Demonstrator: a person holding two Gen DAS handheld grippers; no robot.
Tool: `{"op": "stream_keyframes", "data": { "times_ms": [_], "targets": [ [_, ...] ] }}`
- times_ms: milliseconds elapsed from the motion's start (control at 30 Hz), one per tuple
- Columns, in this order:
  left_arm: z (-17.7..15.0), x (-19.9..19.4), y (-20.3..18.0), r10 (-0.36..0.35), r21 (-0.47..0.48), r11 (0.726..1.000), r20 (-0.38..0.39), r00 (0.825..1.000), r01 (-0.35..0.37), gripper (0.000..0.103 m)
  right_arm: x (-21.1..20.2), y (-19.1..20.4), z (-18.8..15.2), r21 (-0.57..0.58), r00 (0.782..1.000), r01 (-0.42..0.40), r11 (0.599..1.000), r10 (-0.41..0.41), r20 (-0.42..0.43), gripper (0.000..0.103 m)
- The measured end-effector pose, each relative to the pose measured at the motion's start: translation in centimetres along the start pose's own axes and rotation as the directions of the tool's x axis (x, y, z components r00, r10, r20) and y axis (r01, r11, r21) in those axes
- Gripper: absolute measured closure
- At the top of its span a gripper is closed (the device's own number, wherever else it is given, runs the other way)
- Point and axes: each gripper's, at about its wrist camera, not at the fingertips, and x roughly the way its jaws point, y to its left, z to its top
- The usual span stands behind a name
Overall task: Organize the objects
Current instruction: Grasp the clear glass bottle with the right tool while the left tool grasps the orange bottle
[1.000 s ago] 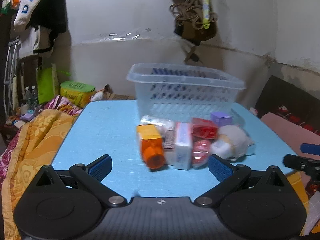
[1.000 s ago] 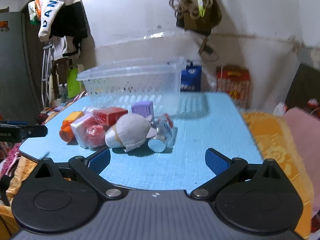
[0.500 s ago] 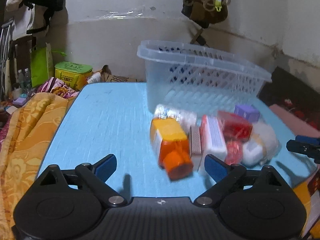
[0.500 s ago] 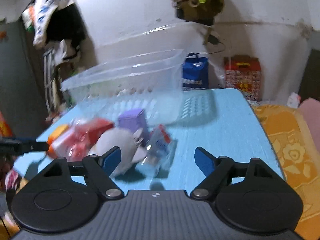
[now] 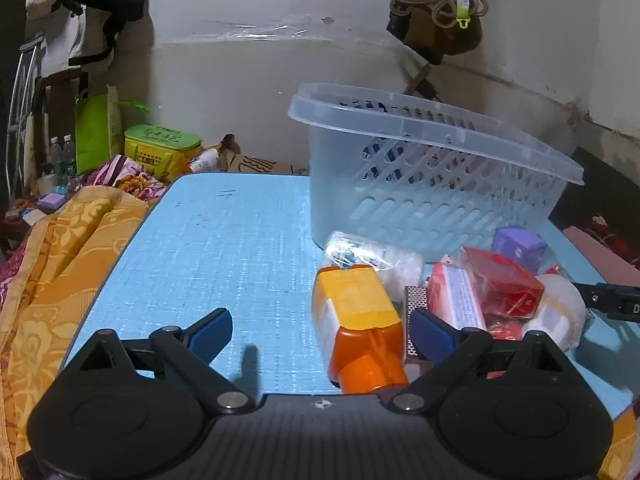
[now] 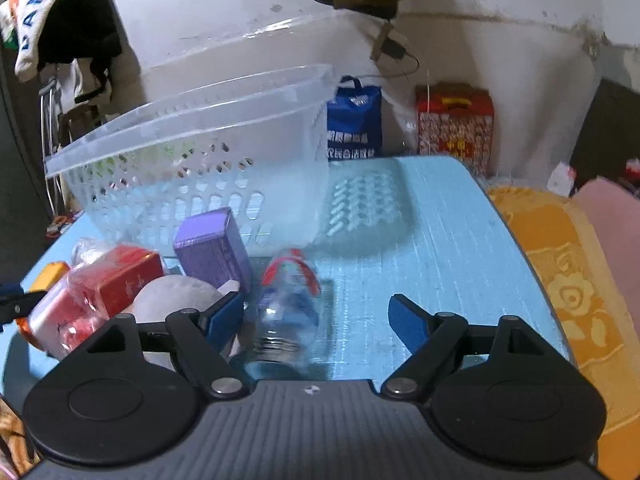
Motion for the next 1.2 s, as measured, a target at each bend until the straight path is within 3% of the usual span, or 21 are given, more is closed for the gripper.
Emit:
{"op": "stream_keyframes", "data": {
  "times_ms": [100, 167, 367, 633, 700, 733, 800, 867, 967, 1200],
  "targets": [
    [0.2, -0.1, 0.4, 0.008, -0.012, 1.000, 0.020, 1.000, -0.007, 0.006, 0.4, -0.3, 0.1, 0.009, 1.000, 0.016, 1.000, -0.016, -0.013, 0.022],
    [0.2, 0.1, 0.5, 0.011, -0.019, 1.000, 0.012, 1.000, -0.011, 0.006, 1.5, 0.0, 0.2, -0.010, 0.998, 0.003, 1.000, -0.003, -0.057, 0.030],
    [0.3, 1.0, 0.5, -0.002, -0.036, 0.999, -0.003, 1.000, 0.002, 0.003, 1.4, -0.1, 0.0, -0.025, 0.999, -0.005, 1.000, 0.004, -0.053, 0.043],
    [-0.3, 1.2, 0.5, 0.060, -0.033, 0.998, -0.029, 0.998, -0.061, 0.013, 1.0, 0.7, -0.7, -0.121, 0.999, 0.019, 0.993, -0.023, -0.033, 0.045],
    [-0.5, 2.1, -0.3, 0.070, 0.016, 0.997, -0.061, 0.996, -0.069, 0.020, 1.1, 0.9, -0.7, -0.146, 0.999, 0.027, 0.989, -0.031, -0.029, 0.047],
    [-0.7, 2.5, -0.4, 0.054, 0.025, 0.998, -0.065, 0.996, -0.052, 0.020, 1.0, 0.9, -0.8, -0.155, 0.999, 0.019, 0.988, -0.023, -0.023, 0.055],
    [-0.7, 2.3, -0.5, 0.042, 0.041, 0.998, -0.049, 0.998, -0.040, 0.043, 0.9, 0.9, -0.8, -0.166, 1.000, 0.012, 0.986, -0.015, -0.016, 0.059],
    [-0.6, 1.8, -0.4, 0.001, 0.036, 0.999, -0.033, 0.999, 0.000, 0.059, 0.6, 0.5, -0.9, -0.158, 1.000, -0.007, 0.987, 0.005, -0.015, 0.059],
    [-0.8, 1.4, -0.2, 0.028, 0.044, 0.999, -0.008, 1.000, -0.028, 0.059, -0.3, 0.0, -1.0, -0.158, 1.000, -0.011, 0.987, 0.013, 0.007, 0.059],
    [-0.6, -0.9, 0.1, 0.004, 0.029, 1.000, 0.076, 0.997, -0.006, 0.059, -4.2, -1.9, 0.1, -0.053, 0.991, -0.058, 0.997, 0.064, 0.114, 0.059]
  ]
}}
